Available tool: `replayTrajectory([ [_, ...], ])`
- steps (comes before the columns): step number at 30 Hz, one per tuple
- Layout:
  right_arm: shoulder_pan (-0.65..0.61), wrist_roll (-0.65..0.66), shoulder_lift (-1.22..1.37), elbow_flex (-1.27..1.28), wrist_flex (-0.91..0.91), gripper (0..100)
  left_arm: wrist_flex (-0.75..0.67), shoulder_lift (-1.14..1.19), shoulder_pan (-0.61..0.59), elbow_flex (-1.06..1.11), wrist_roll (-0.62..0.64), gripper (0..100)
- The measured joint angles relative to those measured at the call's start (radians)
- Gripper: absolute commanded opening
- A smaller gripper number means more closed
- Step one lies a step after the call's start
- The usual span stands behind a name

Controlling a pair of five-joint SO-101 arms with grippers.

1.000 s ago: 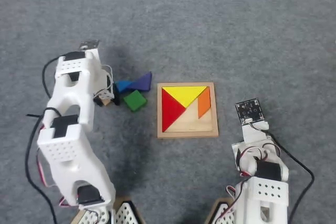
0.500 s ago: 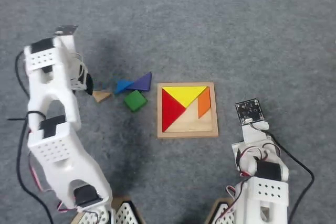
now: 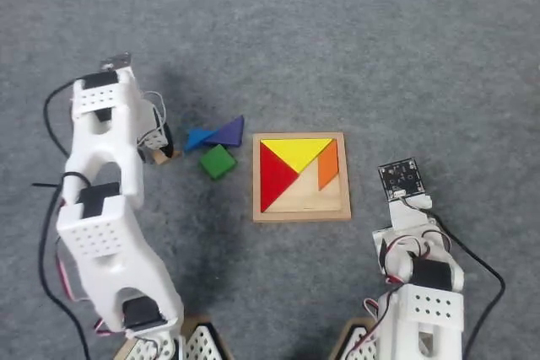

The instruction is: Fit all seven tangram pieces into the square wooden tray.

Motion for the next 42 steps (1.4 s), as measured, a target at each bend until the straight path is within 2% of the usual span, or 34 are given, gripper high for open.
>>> replayTrajectory([
  [15,0.0,0.0,0.0,0.0,0.0,0.8,-0.046,0.061,0.018,-0.049,0.038,17],
  [27,0.0,0.0,0.0,0.0,0.0,0.8,0.041,0.175,0.014,-0.173,0.041,17],
  [29,0.0,0.0,0.0,0.0,0.0,0.8,0.055,0.175,0.014,-0.178,-0.006,17],
  [34,0.0,0.0,0.0,0.0,0.0,0.8,0.087,0.106,0.012,-0.143,-0.242,17],
  [39,0.0,0.0,0.0,0.0,0.0,0.8,0.098,-0.138,-0.017,0.034,-0.422,17],
  [42,0.0,0.0,0.0,0.0,0.0,0.8,0.052,-0.229,-0.015,0.167,-0.47,17],
])
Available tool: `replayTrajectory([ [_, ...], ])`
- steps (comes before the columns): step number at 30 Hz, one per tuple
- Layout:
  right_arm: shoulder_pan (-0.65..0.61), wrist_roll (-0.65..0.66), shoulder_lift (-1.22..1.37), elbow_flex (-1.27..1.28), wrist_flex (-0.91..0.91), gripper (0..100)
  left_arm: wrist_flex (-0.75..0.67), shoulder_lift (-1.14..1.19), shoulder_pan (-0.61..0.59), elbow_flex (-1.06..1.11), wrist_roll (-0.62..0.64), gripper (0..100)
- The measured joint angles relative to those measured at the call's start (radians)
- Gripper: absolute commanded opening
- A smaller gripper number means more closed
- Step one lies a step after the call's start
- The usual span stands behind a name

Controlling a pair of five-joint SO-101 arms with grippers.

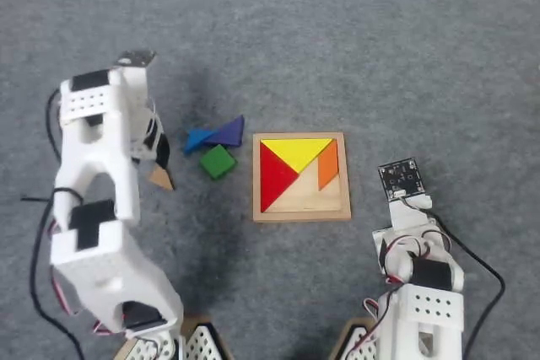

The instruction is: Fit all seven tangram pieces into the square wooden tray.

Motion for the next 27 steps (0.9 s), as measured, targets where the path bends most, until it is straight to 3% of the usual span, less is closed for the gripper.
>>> replayTrajectory([
  [9,0.0,0.0,0.0,0.0,0.0,0.8,-0.164,0.061,-0.008,0.1,0.06,19],
  [19,0.0,0.0,0.0,0.0,0.0,0.9,-0.18,0.104,-0.009,0.138,0.074,19],
  [27,0.0,0.0,0.0,0.0,0.0,0.9,-0.181,0.098,-0.002,0.147,0.074,10],
])
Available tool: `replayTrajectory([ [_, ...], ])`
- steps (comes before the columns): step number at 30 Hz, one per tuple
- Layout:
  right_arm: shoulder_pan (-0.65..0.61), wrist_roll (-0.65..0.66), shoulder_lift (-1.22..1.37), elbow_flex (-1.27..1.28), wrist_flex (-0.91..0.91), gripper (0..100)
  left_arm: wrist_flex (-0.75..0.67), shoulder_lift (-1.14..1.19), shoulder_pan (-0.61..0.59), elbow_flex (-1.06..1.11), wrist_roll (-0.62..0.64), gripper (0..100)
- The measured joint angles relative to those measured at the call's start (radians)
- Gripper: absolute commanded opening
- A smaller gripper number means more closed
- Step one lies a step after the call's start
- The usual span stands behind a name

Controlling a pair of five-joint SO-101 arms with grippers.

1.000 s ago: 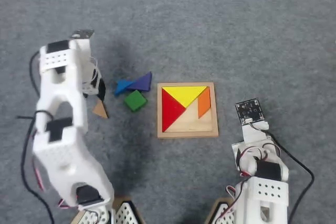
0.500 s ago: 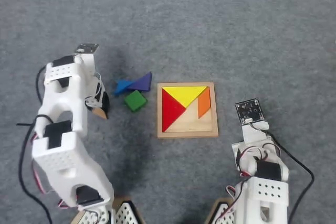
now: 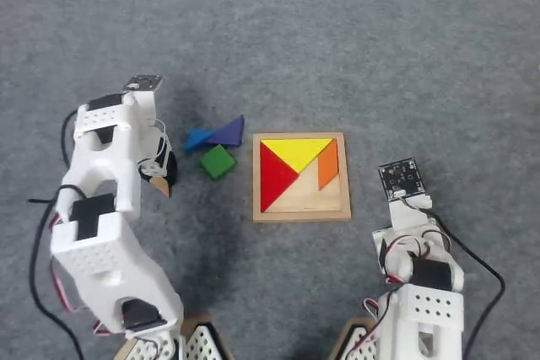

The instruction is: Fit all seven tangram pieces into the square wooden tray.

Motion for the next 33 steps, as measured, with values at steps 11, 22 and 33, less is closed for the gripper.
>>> replayTrajectory([
  [11,0.0,0.002,0.0,0.0,0.0,0.9,0.014,0.0,0.02,-0.005,-0.023,9],
  [22,0.0,0.002,0.0,0.0,0.0,0.9,0.183,-0.167,0.086,-0.054,-0.025,12],
  [33,0.0,0.002,0.0,0.0,0.0,0.9,0.091,-0.247,0.06,0.15,-0.041,18],
])
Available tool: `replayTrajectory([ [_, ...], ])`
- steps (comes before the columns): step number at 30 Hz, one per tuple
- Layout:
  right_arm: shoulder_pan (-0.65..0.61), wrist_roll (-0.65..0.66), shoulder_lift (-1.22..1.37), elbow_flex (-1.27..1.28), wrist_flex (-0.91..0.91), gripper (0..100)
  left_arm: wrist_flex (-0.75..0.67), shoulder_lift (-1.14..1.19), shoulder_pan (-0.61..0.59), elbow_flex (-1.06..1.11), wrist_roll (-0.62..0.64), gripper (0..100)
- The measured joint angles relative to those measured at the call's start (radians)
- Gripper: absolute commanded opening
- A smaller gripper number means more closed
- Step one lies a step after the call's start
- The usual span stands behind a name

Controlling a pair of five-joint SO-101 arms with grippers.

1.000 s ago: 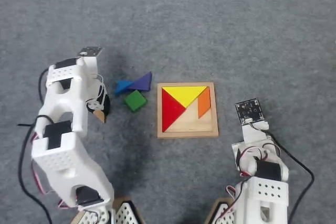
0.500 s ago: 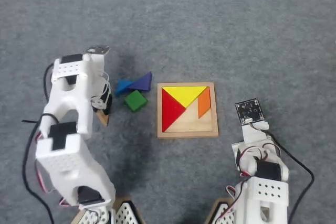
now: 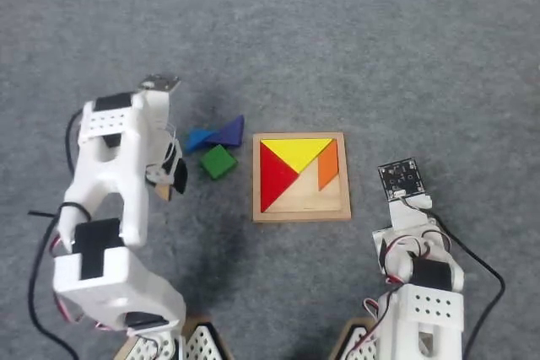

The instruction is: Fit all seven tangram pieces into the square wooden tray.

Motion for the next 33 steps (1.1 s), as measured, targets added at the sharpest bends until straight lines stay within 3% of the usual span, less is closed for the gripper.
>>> replayTrajectory([
  [9,0.0,0.0,0.0,0.0,0.0,0.9,-0.118,0.0,-0.089,0.038,-0.031,18],
  [33,0.0,0.0,0.0,0.0,0.0,0.9,-0.181,0.0,-0.031,0.08,-0.037,23],
])
